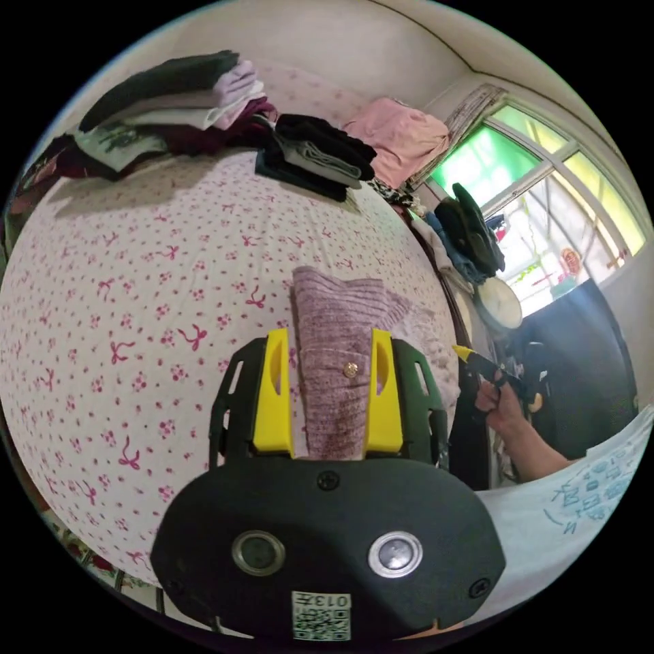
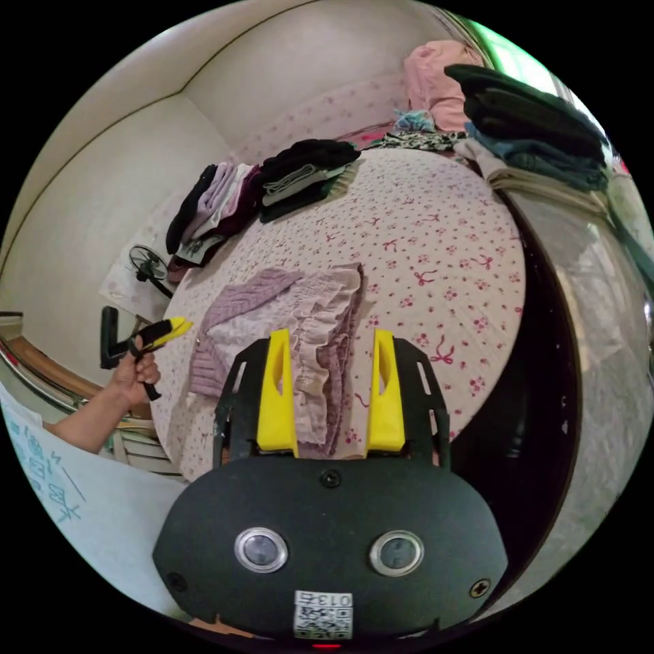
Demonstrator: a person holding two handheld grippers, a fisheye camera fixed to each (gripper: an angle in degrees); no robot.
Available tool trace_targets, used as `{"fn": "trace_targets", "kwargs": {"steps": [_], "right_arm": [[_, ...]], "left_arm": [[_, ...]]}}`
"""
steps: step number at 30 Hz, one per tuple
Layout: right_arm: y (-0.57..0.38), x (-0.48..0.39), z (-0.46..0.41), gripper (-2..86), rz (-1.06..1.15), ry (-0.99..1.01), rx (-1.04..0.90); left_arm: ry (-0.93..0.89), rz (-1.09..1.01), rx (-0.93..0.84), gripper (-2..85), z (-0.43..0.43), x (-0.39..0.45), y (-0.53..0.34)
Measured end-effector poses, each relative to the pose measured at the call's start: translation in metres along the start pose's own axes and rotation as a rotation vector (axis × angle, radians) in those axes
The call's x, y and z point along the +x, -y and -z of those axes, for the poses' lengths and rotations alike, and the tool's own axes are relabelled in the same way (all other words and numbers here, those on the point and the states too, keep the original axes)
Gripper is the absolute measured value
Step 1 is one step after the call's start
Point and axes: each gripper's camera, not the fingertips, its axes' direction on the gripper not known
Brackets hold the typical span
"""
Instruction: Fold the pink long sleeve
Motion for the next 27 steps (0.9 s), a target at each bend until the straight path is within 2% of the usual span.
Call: {"fn": "trace_targets", "kwargs": {"steps": [4,10,12,15,19,22,25,27], "right_arm": [[0.013,0.014,-0.011,15.2,0.004,0.063,-0.046],[0.028,0.031,-0.019,14.3,-0.017,0.123,-0.1],[0.031,0.032,-0.016,14.1,-0.015,0.113,-0.097],[0.035,0.028,-0.014,13.9,0.005,0.208,-0.143],[0.039,0.01,0.0,12.7,0.133,0.169,-0.142],[0.047,0.017,0.009,12.7,0.124,0.148,-0.16],[0.055,0.031,0.014,11.8,0.045,0.247,-0.18],[0.059,0.025,0.019,10.8,0.091,0.301,-0.198]], "left_arm": [[-0.164,0.073,-0.075,19.0,-0.021,-0.014,0.017],[-0.206,0.09,-0.178,19.5,-0.048,-0.009,0.037],[-0.169,0.064,-0.19,18.6,-0.053,0.0,0.041],[-0.131,0.062,-0.209,16.8,-0.061,0.011,0.048],[-0.07,-0.01,-0.164,13.9,-0.061,0.041,0.054],[-0.013,-0.032,-0.194,14.7,-0.074,0.052,0.058],[-0.089,0.065,-0.22,15.5,-0.094,0.047,0.06],[-0.082,0.074,-0.216,14.5,-0.101,0.055,0.063]]}}
